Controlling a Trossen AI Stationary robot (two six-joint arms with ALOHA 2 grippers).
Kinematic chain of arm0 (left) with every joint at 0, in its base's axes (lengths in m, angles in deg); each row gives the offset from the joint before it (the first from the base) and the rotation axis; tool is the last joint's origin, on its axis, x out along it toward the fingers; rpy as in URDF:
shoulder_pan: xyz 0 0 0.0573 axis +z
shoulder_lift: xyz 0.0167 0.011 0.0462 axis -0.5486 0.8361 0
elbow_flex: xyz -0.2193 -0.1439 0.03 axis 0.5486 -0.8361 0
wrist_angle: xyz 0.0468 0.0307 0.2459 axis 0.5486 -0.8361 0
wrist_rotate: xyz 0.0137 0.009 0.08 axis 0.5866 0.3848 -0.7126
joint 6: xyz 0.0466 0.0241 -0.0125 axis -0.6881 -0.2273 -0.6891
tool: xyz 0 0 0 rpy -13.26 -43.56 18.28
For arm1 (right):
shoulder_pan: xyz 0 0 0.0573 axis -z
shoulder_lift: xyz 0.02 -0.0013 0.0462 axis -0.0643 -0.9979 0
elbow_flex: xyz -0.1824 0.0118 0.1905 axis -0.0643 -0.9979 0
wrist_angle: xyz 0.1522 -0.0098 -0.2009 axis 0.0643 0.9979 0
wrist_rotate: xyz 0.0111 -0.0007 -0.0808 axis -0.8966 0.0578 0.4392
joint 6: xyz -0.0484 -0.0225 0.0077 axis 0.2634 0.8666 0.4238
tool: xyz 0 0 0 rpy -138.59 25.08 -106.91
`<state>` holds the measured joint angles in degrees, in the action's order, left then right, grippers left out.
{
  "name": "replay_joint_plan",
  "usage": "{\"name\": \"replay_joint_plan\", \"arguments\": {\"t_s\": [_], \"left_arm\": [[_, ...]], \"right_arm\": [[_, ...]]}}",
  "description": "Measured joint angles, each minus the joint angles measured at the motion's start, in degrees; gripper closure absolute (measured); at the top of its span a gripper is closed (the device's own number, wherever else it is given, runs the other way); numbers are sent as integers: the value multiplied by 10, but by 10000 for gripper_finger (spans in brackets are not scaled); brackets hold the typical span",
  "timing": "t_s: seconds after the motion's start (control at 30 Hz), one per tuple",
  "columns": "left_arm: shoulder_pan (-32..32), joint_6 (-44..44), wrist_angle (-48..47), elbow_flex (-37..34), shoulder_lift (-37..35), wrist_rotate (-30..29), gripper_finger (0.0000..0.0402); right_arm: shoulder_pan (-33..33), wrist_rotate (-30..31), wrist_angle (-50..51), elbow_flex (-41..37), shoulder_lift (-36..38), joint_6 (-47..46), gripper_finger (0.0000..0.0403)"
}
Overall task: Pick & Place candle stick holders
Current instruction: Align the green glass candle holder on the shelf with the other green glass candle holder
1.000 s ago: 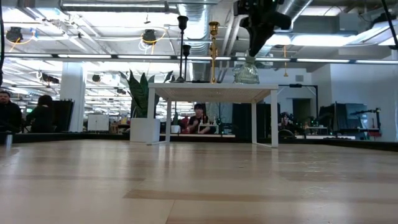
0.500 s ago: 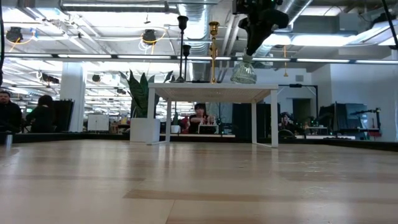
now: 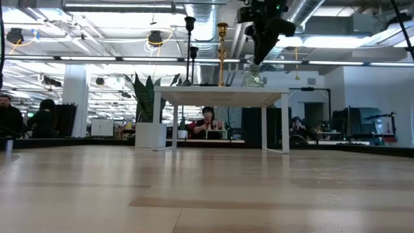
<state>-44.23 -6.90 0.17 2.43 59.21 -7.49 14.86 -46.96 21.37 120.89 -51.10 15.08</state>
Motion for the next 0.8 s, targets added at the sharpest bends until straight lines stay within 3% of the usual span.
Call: {"name": "replay_joint_plan", "arguments": {"t_s": [0.33, 0.6, 0.8], "left_arm": [[0, 0, -5, 0, 0, 0, 294], [0, 0, -6, 0, 0, 0, 294], [0, 0, -6, 0, 0, 0, 294]], "right_arm": [[0, 7, -1, 0, -4, 2, 391], [0, 3, 7, -3, -7, -2, 303], [-1, 4, 6, -3, -7, -2, 261]]}}
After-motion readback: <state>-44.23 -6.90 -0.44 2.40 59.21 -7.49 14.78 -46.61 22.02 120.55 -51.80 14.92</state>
